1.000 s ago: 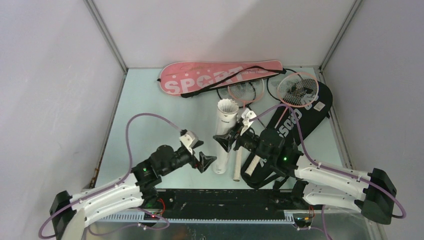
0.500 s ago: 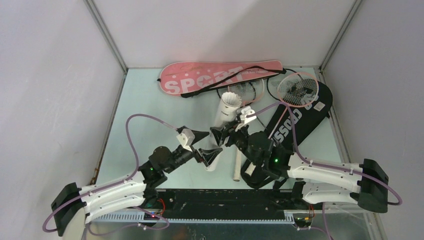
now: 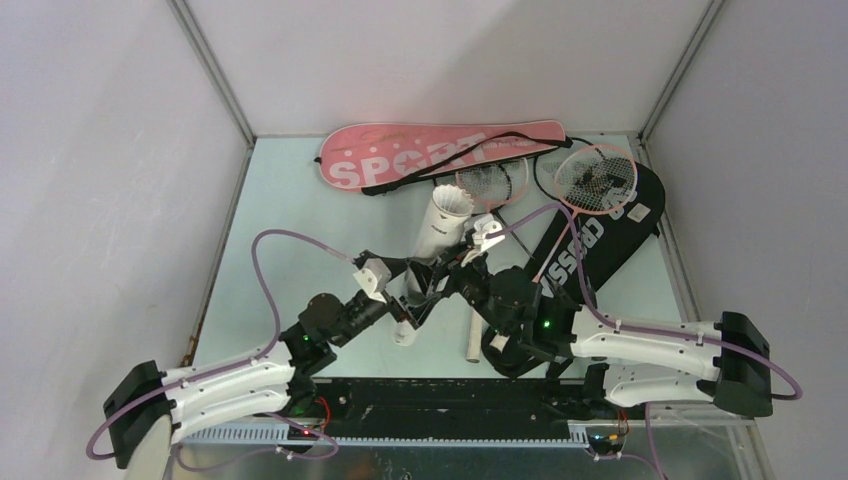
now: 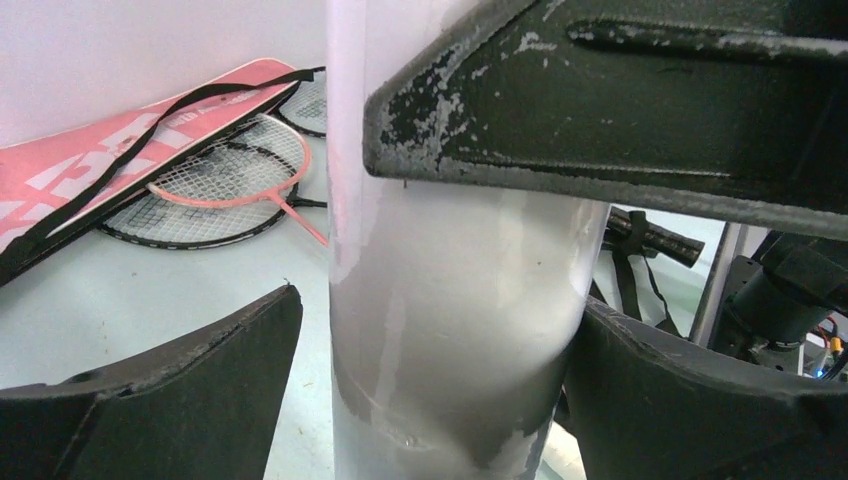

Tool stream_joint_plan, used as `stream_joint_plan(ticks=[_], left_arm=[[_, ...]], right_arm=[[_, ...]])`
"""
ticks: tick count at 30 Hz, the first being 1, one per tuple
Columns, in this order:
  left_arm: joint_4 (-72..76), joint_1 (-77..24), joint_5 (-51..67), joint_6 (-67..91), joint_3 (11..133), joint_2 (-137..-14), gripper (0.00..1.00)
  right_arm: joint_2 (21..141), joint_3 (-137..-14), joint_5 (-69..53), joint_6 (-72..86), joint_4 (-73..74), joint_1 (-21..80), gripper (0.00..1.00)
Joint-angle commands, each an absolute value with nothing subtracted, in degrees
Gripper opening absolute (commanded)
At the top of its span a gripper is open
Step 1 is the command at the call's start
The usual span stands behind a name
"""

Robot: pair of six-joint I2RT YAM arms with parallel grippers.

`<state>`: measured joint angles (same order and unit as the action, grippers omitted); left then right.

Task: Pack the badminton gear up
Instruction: Adjust the shuttle tube.

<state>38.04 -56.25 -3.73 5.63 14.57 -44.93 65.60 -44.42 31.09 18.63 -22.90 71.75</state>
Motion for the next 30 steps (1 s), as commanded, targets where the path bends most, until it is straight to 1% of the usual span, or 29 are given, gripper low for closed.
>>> stream_joint_plan(ticks=[1,3,5,6,7,8,9,11,12,13,16,17,19,21,26,29,30], left_arm=[[40.6,-56.3,-7.5,3.0,14.3,-43.6,1.00],[40.6,-56.3,-7.7,2.5,14.4,-43.4,0.96],[39.9,-56.3,-8.5,2.0,14.5,-43.4,0.88],[39.7,-56.3,-8.9,1.6,14.8,-43.4,0.80],[39.3,-56.3,-9.2,1.5,14.9,-43.3,0.69],[39.3,-56.3,-9.5,1.2,14.9,-43.1,0.64],[39.2,-56.3,-9.7,1.0,14.8,-42.7,0.55],[39.0,-56.3,-10.5,0.4,14.5,-41.8,0.44],[39.0,-56.3,-11.0,0.2,14.2,-41.5,0.42],[39.1,-56.3,-12.2,0.1,13.6,-40.6,0.37],[40.1,-56.3,-15.2,0.1,12.1,-38.3,0.32],[41.0,-56.3,-16.7,-0.6,11.1,-36.9,0.29],[43.1,-56.3,-18.6,-1.6,9.6,-34.7,0.26],[44.3,-56.3,-20.6,-2.2,8.5,-32.2,0.23],[42.9,-56.3,-27.2,-4.3,7.7,-25.1,0.22],[40.0,-56.3,-33.9,-7.0,9.7,-22.3,0.22],[38.8,-56.3,-38.2,-7.5,10.3,-21.4,0.22]], right_arm=[[63.8,-47.6,25.2,23.3,-27.5,72.6,0.64],[64.2,-47.6,23.4,24.0,-28.1,72.7,0.64],[64.7,-47.6,21.7,24.3,-28.8,72.8,0.64],[64.8,-47.6,20.6,24.4,-29.1,72.8,0.64],[65.1,-47.6,20.1,24.4,-29.6,72.9,0.64],[65.2,-47.6,19.2,24.3,-29.8,72.9,0.65],[65.5,-47.6,18.7,24.0,-30.2,72.9,0.65],[65.5,-47.6,17.7,23.3,-30.6,72.9,0.68],[65.4,-47.6,16.9,22.7,-30.6,72.9,0.70],[65.3,-47.6,16.5,21.4,-30.4,72.9,0.74],[63.5,-48.2,14.2,17.3,-28.1,72.9,0.84],[63.0,-48.5,13.6,15.2,-26.4,72.9,0.91],[60.8,-48.8,12.3,12.5,-24.1,72.8,0.98],[58.4,-48.9,11.7,10.7,-21.5,72.8,0.99],[51.2,-48.8,13.3,8.6,-12.6,72.0,1.00],[47.9,-48.8,16.9,9.1,-6.4,70.2,0.99],[47.4,-48.8,18.2,10.4,-2.9,68.7,0.99]])
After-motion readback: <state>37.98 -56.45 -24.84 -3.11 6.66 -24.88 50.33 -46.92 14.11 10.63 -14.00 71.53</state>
